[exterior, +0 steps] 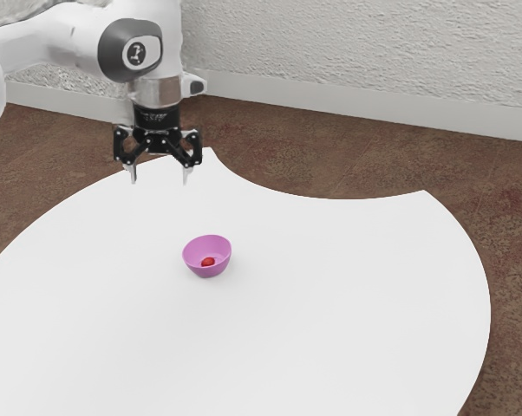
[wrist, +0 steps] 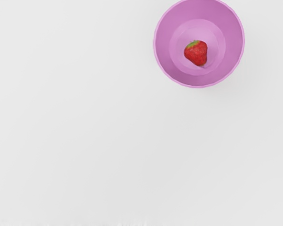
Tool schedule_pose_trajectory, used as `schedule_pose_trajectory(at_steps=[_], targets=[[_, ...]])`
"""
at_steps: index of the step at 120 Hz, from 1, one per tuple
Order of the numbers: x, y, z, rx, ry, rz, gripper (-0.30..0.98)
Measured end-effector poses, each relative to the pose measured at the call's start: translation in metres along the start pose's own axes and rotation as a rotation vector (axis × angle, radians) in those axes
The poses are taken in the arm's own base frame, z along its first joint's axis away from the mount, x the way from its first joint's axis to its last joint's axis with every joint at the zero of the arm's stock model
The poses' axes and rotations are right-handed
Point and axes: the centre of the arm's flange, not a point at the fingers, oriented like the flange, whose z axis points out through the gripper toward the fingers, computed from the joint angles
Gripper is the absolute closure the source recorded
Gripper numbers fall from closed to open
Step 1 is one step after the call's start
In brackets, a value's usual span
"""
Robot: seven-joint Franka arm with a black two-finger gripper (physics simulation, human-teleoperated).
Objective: Take strawberry from the bowl
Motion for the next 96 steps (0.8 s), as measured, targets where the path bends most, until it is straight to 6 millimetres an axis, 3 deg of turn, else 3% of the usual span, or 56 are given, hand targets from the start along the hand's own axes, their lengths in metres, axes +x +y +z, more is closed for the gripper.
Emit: schedule_pose_trajectory(at_steps=[7, 15, 28, 52, 60, 68, 96], targets=[[0.014, -0.001, 0.063, -0.001, -0.060, -0.062, 0.00], [0.038, 0.001, 0.119, -0.013, -0.090, -0.129, 0.00], [0.066, 0.012, 0.174, -0.040, -0.083, -0.202, 0.00], [0.098, 0.016, 0.204, -0.087, -0.027, -0.303, 0.03], [0.104, 0.017, 0.214, -0.092, -0.021, -0.324, 0.08], [0.109, 0.021, 0.213, -0.105, -0.001, -0.337, 0.16], [0.124, 0.052, 0.234, -0.103, 0.027, -0.337, 0.30]])
